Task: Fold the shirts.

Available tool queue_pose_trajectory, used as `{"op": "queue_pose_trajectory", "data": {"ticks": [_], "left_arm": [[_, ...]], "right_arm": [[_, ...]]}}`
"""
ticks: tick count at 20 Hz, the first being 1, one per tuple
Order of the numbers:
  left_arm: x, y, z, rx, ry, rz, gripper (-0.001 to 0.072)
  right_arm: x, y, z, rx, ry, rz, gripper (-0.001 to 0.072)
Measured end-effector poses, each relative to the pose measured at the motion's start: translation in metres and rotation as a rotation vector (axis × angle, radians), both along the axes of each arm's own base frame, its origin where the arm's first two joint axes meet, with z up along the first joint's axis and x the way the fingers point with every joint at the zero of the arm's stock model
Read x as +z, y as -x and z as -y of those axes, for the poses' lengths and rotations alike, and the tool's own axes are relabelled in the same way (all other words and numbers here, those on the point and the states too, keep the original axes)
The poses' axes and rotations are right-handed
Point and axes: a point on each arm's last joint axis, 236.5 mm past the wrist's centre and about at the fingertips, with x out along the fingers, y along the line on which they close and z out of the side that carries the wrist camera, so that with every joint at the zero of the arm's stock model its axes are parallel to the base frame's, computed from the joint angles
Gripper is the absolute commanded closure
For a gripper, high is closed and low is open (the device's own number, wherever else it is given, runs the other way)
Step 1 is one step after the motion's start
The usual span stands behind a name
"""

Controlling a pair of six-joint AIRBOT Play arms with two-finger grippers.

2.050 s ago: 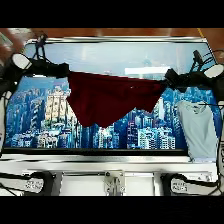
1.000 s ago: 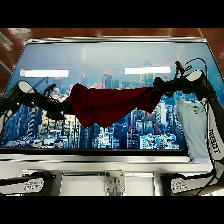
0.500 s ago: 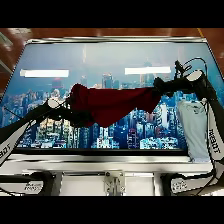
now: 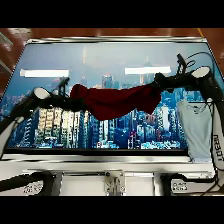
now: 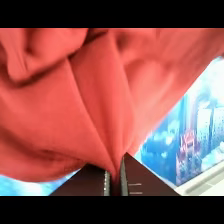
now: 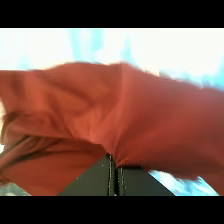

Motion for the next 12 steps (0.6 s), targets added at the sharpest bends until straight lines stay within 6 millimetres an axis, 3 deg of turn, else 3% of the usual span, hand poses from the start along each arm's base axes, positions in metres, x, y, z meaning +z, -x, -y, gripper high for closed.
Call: {"op": "queue_pose_trajectory", "data": {"ticks": [2,4,6,7,9,11,12], "left_arm": [[0.099,-0.015,-0.027,-0.021,-0.105,0.280,0.0663],[0.225,-0.012,-0.065,0.047,-0.196,0.596,0.0663],[0.357,0.029,-0.103,0.169,-0.245,0.899,0.0663],[0.407,0.058,-0.116,0.222,-0.250,1.017,0.0663],[0.482,0.126,-0.131,0.306,-0.238,1.208,0.0663],[0.519,0.186,-0.139,0.359,-0.222,1.314,0.0663],[0.524,0.207,-0.140,0.370,-0.215,1.328,0.0663]], "right_arm": [[0.075,0.000,0.004,0.009,0.009,0.189,0.0651],[0.168,0.011,0.014,-0.014,0.037,0.423,0.0650],[0.262,0.040,0.027,-0.070,0.079,0.659,0.0651],[0.308,0.064,0.033,-0.102,0.102,0.779,0.0651],[0.379,0.116,0.038,-0.159,0.142,0.973,0.0651],[0.423,0.169,0.038,-0.199,0.199,1.106,0.0651],[0.435,0.192,0.037,-0.216,0.225,1.147,0.0650]]}}
